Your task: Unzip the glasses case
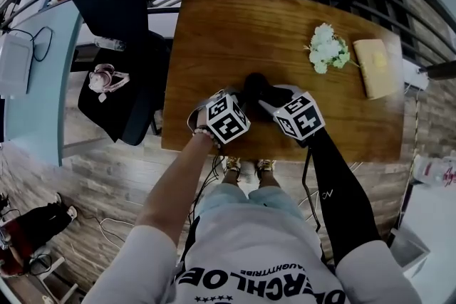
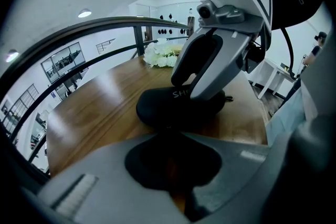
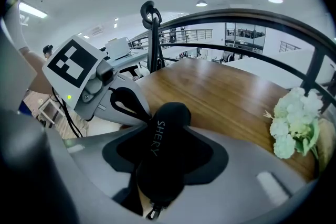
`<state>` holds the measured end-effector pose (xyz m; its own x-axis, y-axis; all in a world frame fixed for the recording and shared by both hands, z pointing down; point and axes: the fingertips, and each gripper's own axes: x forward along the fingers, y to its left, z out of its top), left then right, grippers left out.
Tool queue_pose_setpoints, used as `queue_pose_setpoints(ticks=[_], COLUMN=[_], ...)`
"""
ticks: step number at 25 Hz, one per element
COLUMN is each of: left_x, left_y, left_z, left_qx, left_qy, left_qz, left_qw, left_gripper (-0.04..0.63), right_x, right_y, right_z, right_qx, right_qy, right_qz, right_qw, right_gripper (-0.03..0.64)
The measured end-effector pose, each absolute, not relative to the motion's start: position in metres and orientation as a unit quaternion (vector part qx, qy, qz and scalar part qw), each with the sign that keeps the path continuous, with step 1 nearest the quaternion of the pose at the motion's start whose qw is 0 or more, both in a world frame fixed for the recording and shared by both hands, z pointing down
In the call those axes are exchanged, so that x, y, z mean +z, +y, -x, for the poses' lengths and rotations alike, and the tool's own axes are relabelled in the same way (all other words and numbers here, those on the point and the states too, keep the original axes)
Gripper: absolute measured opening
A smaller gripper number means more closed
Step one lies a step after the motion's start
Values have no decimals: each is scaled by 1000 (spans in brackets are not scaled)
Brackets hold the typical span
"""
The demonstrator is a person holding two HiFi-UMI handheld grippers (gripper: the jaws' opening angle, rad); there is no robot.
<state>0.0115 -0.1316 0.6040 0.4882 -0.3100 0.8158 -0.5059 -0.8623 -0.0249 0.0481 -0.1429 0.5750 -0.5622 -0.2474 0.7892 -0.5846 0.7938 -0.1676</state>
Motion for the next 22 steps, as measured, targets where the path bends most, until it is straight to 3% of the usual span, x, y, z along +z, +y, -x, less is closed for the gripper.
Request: queue_pose_setpoints(ticks=[22], left_x=[602], left_y=[-104], left_z=[-31], left_qx=[444], left_qy=[-251], left_qz=[-851], left_qw=[125], left_gripper=[112], right_x=[576], right_y=[-144], right_z=[-47], right_qx=[212], right_qy=[-867], right_qz=[-229], right_qw=[389], right_gripper=[224])
